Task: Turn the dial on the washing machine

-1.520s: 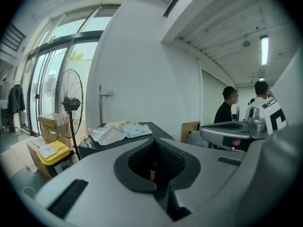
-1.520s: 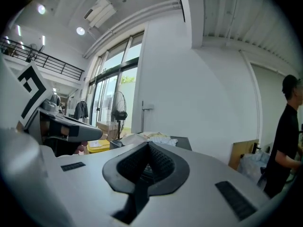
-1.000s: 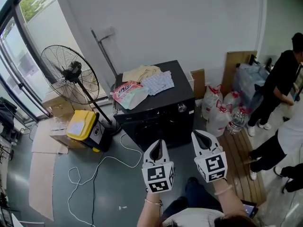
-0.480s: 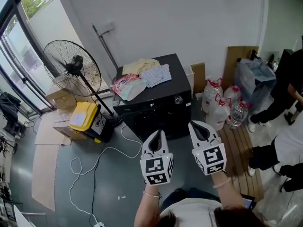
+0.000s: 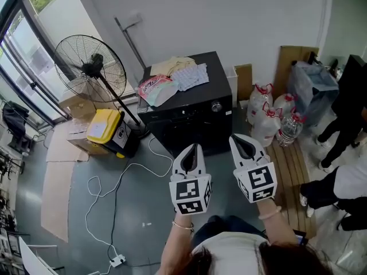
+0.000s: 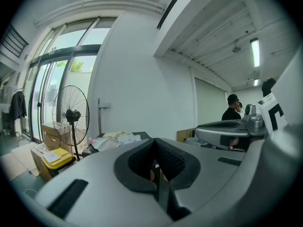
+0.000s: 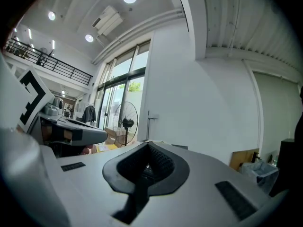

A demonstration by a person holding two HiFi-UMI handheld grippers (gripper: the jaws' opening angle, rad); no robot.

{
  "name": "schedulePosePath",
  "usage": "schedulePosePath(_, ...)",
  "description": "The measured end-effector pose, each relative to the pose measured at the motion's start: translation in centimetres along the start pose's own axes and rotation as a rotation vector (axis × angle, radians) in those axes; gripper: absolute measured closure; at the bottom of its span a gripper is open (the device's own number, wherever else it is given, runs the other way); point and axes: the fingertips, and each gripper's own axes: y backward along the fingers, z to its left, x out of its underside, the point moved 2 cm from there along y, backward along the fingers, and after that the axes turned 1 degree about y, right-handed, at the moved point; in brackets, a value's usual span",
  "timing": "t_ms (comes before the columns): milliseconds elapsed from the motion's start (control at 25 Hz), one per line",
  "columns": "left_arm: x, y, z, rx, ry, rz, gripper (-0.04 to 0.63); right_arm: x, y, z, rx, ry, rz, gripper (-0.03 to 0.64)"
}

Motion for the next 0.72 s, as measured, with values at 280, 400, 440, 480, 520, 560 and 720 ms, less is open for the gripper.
schedulePosePath(280,-0.19,0.2,-0.24,0.005,-0.017,-0.011,0.578,-0.14,0.22,-0.28,-0.001,-0.01,-0.004,0.591)
schedulePosePath(400,-0.49,0.1,-0.37,0.008,-0.023,-0.011,0.578,-0.41,0.24,-0.57,0.001,-0.021,-0.006,0.591)
schedulePosePath(440,-0.56,0.07,-0.4,0.01,-0.025,-0.012,0.578,-0.43,0.22,-0.61,0.002,-0.025,-0.006,0.591)
schedulePosePath(480,-0.6,0.07,-0.4,0.011,-0.028,-0.012,0.578,-0.44,0.2,-0.62,0.003,-0.028,-0.006,0.591)
schedulePosePath(520,-0.64,0.07,-0.39,0.013,-0.03,-0.012,0.578,-0.46,0.18,-0.61,0.004,-0.031,-0.007,0.591)
schedulePosePath(560,-0.67,0.07,-0.37,0.014,-0.031,-0.011,0.578,-0.5,0.17,-0.58,0.005,-0.033,-0.008,0.591)
schedulePosePath(720,-0.6,-0.23,-0.11,0.018,-0.032,-0.007,0.578,-0.39,-0.11,-0.59,0.011,-0.043,-0.009,0.591)
